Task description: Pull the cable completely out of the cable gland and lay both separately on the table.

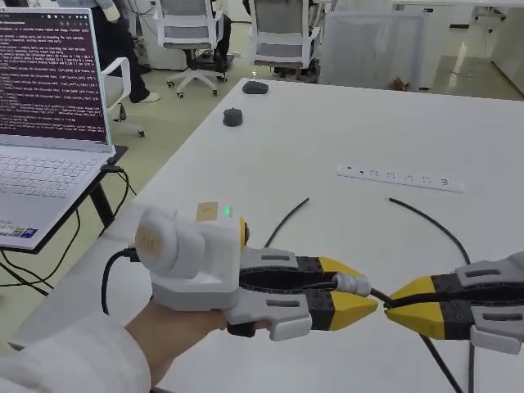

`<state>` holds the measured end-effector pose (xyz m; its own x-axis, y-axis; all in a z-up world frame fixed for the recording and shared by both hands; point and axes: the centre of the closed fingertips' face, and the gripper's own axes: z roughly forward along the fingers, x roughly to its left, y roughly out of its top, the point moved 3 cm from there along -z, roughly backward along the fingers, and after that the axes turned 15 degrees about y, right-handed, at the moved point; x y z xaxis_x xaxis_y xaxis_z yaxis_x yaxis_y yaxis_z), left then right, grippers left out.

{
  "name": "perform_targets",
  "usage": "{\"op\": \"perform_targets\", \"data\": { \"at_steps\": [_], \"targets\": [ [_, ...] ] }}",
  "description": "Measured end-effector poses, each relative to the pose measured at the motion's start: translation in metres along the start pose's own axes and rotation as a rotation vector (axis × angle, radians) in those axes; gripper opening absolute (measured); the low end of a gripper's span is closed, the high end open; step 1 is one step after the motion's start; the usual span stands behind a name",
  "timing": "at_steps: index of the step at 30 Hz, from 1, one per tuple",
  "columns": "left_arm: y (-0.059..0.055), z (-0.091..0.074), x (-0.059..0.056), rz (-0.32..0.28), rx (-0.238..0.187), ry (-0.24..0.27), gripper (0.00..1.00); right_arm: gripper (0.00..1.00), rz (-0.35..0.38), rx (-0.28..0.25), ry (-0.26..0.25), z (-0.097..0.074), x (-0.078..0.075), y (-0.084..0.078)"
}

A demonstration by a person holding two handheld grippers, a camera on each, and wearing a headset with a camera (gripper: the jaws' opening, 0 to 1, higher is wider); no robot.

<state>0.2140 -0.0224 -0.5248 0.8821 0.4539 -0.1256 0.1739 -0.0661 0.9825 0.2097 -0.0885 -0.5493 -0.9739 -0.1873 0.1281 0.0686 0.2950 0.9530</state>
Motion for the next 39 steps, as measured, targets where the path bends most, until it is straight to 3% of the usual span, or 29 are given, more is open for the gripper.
{"op": "perform_targets", "data": {
  "at_steps": [11,17,24,28,34,36,39],
  "targets": [
    [0.003,-0.001,0.002,-0.013,-0.015,0.006,0.16,0.02,0.046,0.089,-0.022,-0.006,-0.002,-0.031],
    [0.005,-0.001,0.001,-0.034,-0.023,0.004,0.16,0.02,0.075,0.113,-0.017,-0.003,-0.001,-0.045],
    [0.004,-0.002,0.006,-0.059,-0.019,0.022,0.16,0.02,0.083,0.114,-0.019,-0.002,-0.002,-0.046],
    [0.003,-0.001,0.004,-0.043,-0.011,0.019,0.16,0.02,0.089,0.128,-0.019,-0.003,-0.002,-0.047],
    [0.005,-0.002,0.004,-0.047,-0.022,0.021,0.16,0.07,0.047,0.145,-0.033,-0.007,-0.002,-0.037],
    [0.005,-0.002,0.004,-0.049,-0.025,0.019,0.16,0.13,0.027,0.106,-0.045,-0.006,-0.004,-0.023],
    [0.004,-0.001,0.003,-0.038,-0.017,0.016,0.16,0.11,-0.006,0.006,-0.031,-0.001,-0.003,0.006]
  ]
}}
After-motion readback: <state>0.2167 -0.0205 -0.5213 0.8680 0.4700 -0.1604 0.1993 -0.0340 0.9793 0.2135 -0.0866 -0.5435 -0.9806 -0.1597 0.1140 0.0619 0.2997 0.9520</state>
